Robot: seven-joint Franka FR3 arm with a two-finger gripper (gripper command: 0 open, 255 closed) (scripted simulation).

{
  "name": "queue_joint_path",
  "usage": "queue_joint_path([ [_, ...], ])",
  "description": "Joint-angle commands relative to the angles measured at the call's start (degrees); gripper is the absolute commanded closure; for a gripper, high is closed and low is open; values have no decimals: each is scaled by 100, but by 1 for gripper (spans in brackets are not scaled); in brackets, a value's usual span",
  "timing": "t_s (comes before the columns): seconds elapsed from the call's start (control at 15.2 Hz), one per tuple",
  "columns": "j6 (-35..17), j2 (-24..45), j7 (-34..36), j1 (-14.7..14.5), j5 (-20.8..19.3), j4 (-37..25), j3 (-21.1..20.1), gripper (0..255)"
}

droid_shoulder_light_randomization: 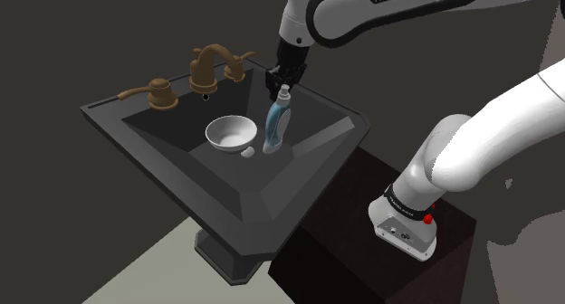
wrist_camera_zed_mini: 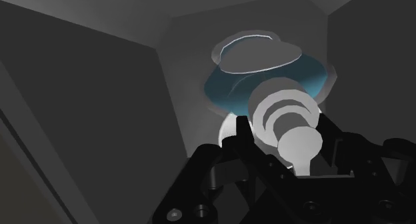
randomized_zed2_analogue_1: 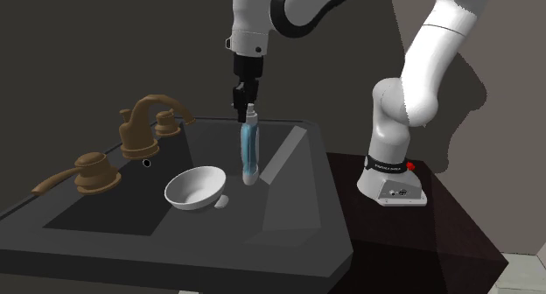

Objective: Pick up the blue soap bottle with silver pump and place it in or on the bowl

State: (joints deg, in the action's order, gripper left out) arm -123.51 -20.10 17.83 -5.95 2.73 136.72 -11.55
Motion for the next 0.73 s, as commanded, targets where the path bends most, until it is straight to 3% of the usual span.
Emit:
queue_joint_path([
  [0.0,168,-68,4,-7,9,-101,3,255],
  [0.59,826,-208,-20,-2,10,-620,44,255],
  [0.66,903,-13,-2,19,-26,-890,32,255],
])
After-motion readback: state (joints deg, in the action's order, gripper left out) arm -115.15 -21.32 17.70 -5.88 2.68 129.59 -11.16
